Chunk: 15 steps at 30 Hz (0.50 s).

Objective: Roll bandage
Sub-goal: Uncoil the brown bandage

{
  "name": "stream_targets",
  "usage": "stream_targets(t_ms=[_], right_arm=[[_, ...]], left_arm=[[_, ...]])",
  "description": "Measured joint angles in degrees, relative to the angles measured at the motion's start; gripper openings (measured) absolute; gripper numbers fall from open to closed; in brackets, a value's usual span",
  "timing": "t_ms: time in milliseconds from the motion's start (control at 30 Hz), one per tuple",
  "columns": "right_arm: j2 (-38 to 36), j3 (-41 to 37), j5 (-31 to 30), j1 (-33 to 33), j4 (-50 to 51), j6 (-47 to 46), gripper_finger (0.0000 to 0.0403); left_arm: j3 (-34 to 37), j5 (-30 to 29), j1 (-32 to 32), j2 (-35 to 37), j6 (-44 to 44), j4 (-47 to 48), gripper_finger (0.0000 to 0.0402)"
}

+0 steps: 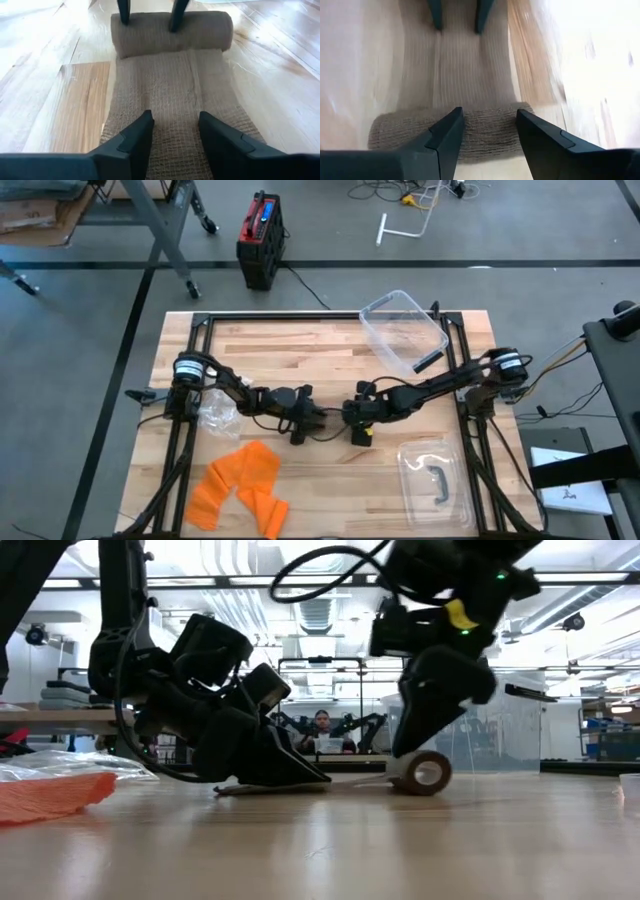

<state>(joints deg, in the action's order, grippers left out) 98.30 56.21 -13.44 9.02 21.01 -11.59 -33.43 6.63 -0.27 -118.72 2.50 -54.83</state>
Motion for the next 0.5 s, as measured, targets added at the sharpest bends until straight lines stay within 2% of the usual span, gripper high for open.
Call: stream_targets(t_ms=[333,500], right_arm=[[-6.8,-10.0,0.8,1.5,-4.0,-2.9,0.0183],[-7.3,-11.5,0.2,1.9,-7.9,-3.3,0.0183]], left_arm=[[0.3,0.0,0.0,0.0,0.0,-0.2,0.0154],[0.5,0.0,0.0,0.0,-0.5,-1.3,0.0152]])
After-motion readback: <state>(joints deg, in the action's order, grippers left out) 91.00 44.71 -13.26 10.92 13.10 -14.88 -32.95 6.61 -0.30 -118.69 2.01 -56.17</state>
